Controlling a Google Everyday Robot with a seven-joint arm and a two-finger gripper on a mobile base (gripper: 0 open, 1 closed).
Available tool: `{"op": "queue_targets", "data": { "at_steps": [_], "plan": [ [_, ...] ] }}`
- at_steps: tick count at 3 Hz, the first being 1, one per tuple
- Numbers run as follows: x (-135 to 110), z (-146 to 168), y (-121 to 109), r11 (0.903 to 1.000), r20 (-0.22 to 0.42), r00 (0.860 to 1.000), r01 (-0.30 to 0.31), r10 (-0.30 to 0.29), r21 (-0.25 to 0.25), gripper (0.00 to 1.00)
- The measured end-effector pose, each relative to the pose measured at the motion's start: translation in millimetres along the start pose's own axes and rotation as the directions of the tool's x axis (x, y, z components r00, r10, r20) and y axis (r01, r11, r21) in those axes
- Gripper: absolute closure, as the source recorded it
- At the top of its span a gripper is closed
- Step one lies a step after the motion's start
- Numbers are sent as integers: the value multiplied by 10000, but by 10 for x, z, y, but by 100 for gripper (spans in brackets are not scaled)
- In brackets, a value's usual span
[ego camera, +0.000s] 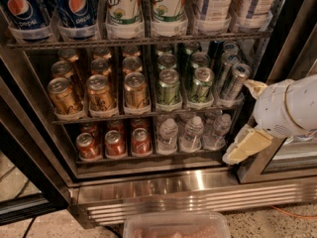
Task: Pick green can from middle shelf of fridge
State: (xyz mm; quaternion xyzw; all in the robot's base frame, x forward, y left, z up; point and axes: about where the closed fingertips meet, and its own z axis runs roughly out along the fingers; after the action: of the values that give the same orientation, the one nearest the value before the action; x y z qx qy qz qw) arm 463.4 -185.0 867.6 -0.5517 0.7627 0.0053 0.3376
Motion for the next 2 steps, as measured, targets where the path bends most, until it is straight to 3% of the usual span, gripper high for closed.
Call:
{"op": "queue_targets", "data": {
  "at_steps": [1, 2],
  "plan": [
    [0, 0, 0, 10000, 1, 10000, -1, 1, 1, 0],
    [-20, 93, 43, 9985, 358, 9989, -334, 318, 444, 0]
  ]
}}
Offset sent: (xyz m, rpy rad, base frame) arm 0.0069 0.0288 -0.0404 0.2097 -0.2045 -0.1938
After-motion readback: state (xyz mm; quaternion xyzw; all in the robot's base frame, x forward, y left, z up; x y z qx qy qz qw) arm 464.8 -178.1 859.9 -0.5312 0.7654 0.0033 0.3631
